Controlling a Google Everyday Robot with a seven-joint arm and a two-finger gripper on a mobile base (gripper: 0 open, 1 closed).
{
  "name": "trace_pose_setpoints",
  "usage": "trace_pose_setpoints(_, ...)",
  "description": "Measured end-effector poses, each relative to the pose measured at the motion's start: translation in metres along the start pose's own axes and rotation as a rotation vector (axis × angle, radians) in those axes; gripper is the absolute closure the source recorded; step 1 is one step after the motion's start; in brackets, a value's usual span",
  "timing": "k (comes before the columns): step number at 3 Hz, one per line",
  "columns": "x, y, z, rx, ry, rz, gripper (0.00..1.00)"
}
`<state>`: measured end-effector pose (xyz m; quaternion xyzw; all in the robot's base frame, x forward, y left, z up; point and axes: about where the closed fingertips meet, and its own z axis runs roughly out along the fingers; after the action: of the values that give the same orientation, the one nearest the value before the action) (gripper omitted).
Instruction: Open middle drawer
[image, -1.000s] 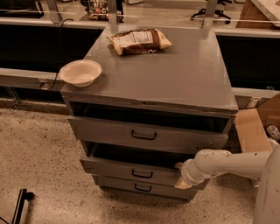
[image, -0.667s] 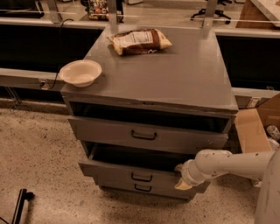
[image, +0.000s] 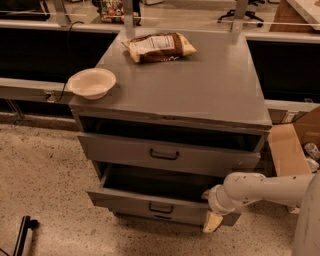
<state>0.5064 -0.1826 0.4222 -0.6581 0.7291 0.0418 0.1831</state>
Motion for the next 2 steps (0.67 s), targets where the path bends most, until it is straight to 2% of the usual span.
trace_pose_setpoints(1, -0.0002, 0.0007, 0.0007, -0.002, 0.0, 0.0, 0.0)
trace_pose_setpoints(2, -0.0002, 0.0007, 0.0007, -0.002, 0.0, 0.0, 0.0)
